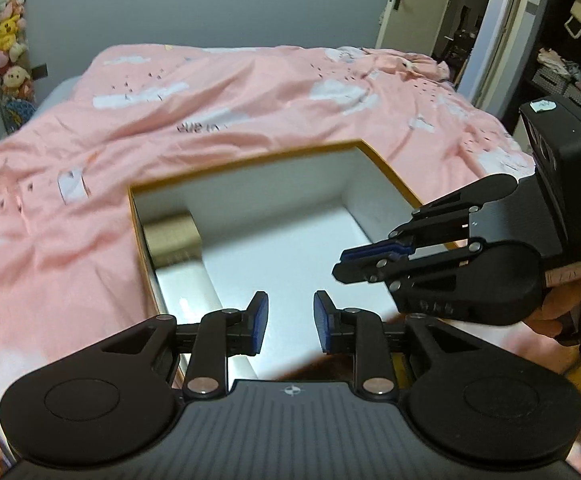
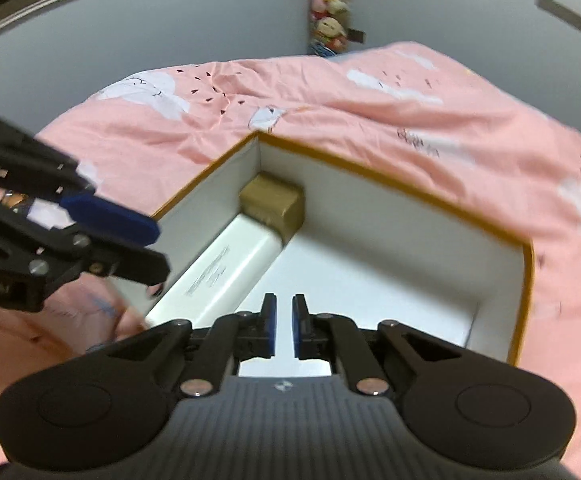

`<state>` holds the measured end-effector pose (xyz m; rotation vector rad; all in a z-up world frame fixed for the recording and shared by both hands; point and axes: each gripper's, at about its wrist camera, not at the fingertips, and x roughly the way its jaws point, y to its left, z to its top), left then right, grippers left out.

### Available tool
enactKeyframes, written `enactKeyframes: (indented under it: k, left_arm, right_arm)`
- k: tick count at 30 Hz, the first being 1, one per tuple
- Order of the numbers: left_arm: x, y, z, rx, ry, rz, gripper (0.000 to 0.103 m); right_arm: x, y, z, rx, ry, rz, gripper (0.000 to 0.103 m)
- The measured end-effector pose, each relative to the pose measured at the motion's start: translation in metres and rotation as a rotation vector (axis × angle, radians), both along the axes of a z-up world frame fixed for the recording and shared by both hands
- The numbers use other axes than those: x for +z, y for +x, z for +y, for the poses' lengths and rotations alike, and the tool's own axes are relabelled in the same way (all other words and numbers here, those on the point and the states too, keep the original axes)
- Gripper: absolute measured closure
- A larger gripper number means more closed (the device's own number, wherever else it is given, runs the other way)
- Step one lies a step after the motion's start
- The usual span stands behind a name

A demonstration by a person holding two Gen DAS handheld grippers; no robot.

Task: Organize objects
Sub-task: 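Withdraw both tools from the box back toward the item pile, then grasp the pink pouch with the left tool while the right tool grasps the pink card holder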

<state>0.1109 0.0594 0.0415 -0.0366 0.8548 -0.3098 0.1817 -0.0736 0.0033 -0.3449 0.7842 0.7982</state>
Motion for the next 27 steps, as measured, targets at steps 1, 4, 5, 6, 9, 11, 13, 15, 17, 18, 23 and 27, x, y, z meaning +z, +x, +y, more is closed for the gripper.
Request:
enactKeyframes:
  k: [1, 4, 5, 6, 9, 11, 13, 15, 17, 18, 23, 27]
  left_arm:
    - [-0.002, -0.008, 0.000, 0.000, -0.011, 0.012, 0.071]
    - [-0.010, -0.034, -0.002, -0.005, -0.030, 0.046, 0.060]
    - [-0.012, -0.040, -0.002, -0.011, -0.032, 0.060, 0.055]
    - [-0.015, -0.047, -0.003, -0.014, -0.034, 0.072, 0.054]
    - [-0.019, -0.064, -0.004, -0.020, -0.028, 0.094, 0.048]
    - [-0.022, -0.073, -0.005, -0.017, -0.021, 0.111, 0.044]
    - [-0.026, -0.084, -0.006, -0.026, -0.022, 0.133, 0.041]
    - [-0.031, -0.092, -0.008, -0.027, -0.016, 0.156, 0.039]
    - [-0.035, -0.099, -0.011, -0.032, 0.009, 0.161, 0.035]
    - [-0.037, -0.102, -0.013, -0.041, 0.025, 0.163, 0.033]
    - [-0.051, -0.107, -0.026, -0.094, 0.111, 0.183, 0.028]
    - [-0.060, -0.106, -0.026, -0.082, 0.108, 0.179, 0.030]
  right_arm:
    - [-0.002, -0.010, -0.007, -0.014, 0.006, 0.004, 0.094]
    - [-0.008, -0.038, -0.025, -0.058, 0.024, 0.038, 0.073]
    - [-0.009, -0.047, -0.030, -0.070, 0.038, 0.049, 0.064]
    - [-0.008, -0.056, -0.034, -0.076, 0.049, 0.055, 0.064]
    - [-0.007, -0.081, -0.042, -0.086, 0.063, 0.065, 0.064]
    - [-0.005, -0.096, -0.043, -0.070, 0.066, 0.052, 0.063]
    - [-0.005, -0.111, -0.042, -0.041, 0.060, 0.042, 0.062]
    - [-0.008, -0.123, -0.040, -0.017, 0.047, 0.044, 0.062]
    - [-0.011, -0.132, -0.038, -0.005, 0.028, 0.034, 0.062]
    - [-0.012, -0.135, -0.037, 0.001, 0.018, 0.028, 0.062]
    - [-0.016, -0.145, -0.036, 0.016, 0.002, 0.017, 0.062]
    - [-0.019, -0.150, -0.034, 0.033, -0.003, 0.019, 0.062]
